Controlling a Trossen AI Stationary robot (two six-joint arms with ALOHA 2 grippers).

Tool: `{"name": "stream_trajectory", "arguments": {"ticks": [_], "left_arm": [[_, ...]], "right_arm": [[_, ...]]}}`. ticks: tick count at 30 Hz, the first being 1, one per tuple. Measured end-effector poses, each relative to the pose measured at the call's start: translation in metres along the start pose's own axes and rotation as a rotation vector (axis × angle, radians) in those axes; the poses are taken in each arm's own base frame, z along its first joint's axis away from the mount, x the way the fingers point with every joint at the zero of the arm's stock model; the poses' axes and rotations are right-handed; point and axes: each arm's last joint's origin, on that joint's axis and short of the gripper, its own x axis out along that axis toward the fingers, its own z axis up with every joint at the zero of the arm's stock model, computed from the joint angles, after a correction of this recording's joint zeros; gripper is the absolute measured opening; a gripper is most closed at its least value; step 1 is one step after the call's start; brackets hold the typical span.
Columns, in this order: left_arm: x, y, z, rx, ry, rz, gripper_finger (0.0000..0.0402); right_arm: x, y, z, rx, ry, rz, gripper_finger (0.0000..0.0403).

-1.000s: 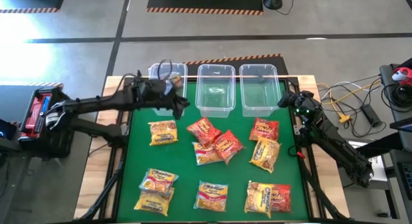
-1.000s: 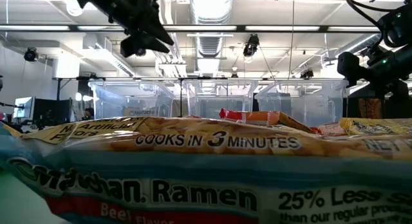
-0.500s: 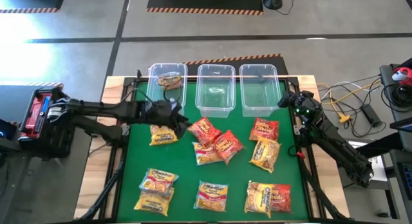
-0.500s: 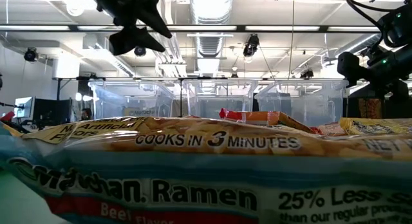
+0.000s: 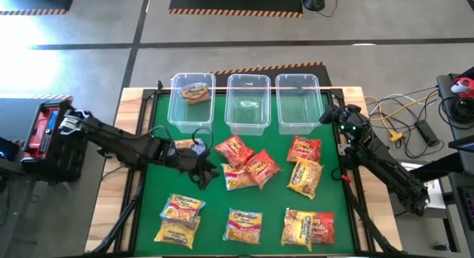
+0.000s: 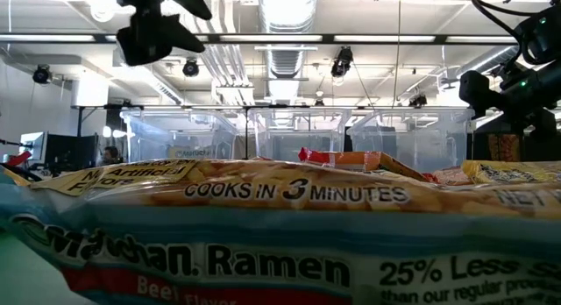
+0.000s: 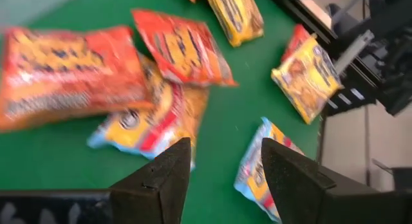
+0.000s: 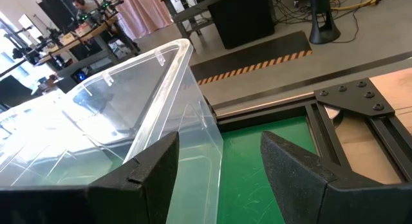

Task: Sort Maruchan noodles
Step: Put the top left blue noodle pack into the top left transparent bin

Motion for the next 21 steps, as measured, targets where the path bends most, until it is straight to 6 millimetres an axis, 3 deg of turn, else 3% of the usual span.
{"name": "stream_trajectory", "arguments": {"ticks": [10,21], "left_arm": [[0.04,-0.019,-0.029,-0.218,0.017,0.013,0.0166],[0.084,-0.031,-0.04,-0.413,-0.02,0.043,0.0166]], "right_arm": [[0.0,0.0,0.0,0.0,0.0,0.0,0.0208],[0.0,0.0,0.0,0.0,0.0,0.0,0.0208]]}}
